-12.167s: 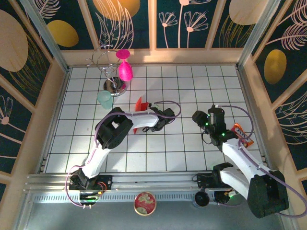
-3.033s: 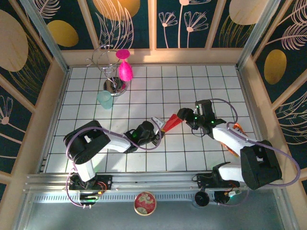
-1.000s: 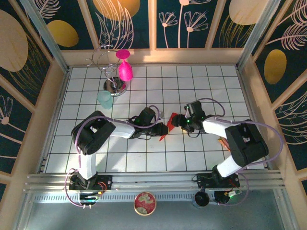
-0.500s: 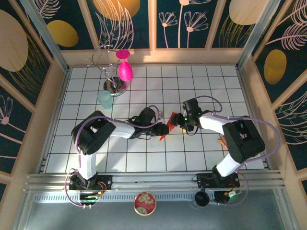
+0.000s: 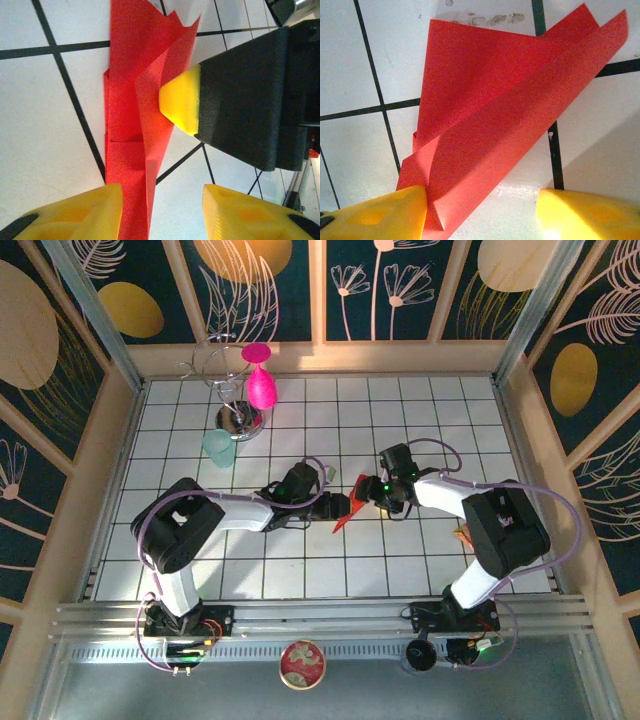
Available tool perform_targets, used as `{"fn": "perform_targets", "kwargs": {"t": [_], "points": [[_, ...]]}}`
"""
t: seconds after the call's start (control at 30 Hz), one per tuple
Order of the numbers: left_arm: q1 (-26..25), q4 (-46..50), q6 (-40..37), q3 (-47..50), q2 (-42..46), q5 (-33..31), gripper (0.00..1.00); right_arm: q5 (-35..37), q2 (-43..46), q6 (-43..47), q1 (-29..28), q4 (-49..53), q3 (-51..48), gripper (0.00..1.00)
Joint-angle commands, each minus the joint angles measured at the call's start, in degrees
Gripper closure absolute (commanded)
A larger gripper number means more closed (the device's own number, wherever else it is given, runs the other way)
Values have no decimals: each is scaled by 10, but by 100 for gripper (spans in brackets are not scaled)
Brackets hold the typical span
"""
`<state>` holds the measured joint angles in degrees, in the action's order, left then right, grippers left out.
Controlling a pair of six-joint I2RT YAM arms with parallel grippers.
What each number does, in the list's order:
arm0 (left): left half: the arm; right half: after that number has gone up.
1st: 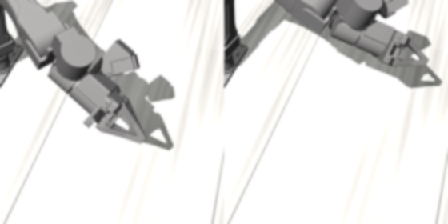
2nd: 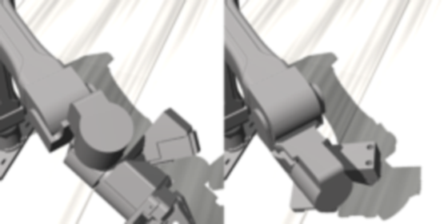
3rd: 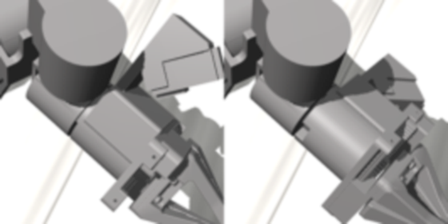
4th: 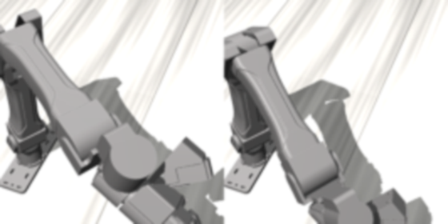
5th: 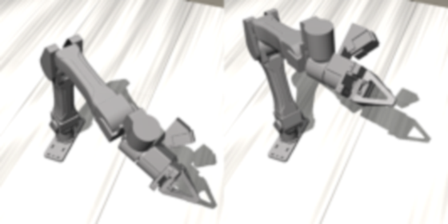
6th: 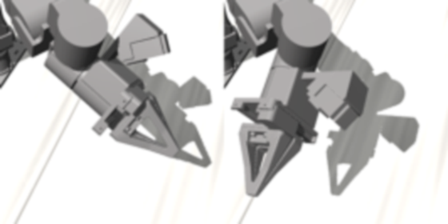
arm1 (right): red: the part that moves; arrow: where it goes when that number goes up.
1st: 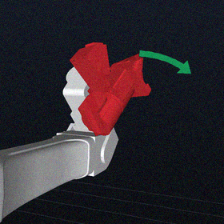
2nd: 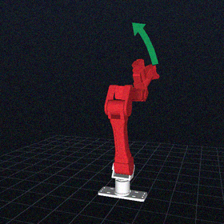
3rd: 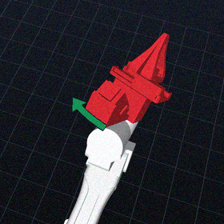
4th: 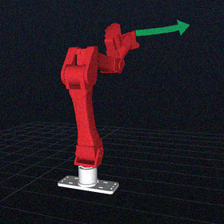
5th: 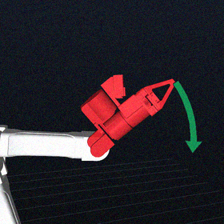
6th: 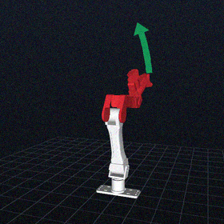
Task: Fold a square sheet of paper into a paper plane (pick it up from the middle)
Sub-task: Fold the wing for the fifth time at the center of the table.
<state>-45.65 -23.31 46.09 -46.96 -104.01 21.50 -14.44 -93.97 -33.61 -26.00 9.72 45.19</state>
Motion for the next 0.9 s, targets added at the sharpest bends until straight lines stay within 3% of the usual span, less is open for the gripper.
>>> {"fn": "perform_targets", "kwargs": {"t": [0.0,0.43,0.87], "points": [[2,30,-12,9,6,-24,53,12,-80,0,-17,-86,-12,37],[-27,60,-20,-11,-21,-41,52,14,-91,-5,-17,-80,-6,37],[-33,94,-17,-13,-49,-72,68,17,-102,-8,-17,-75,-4,37]]}}
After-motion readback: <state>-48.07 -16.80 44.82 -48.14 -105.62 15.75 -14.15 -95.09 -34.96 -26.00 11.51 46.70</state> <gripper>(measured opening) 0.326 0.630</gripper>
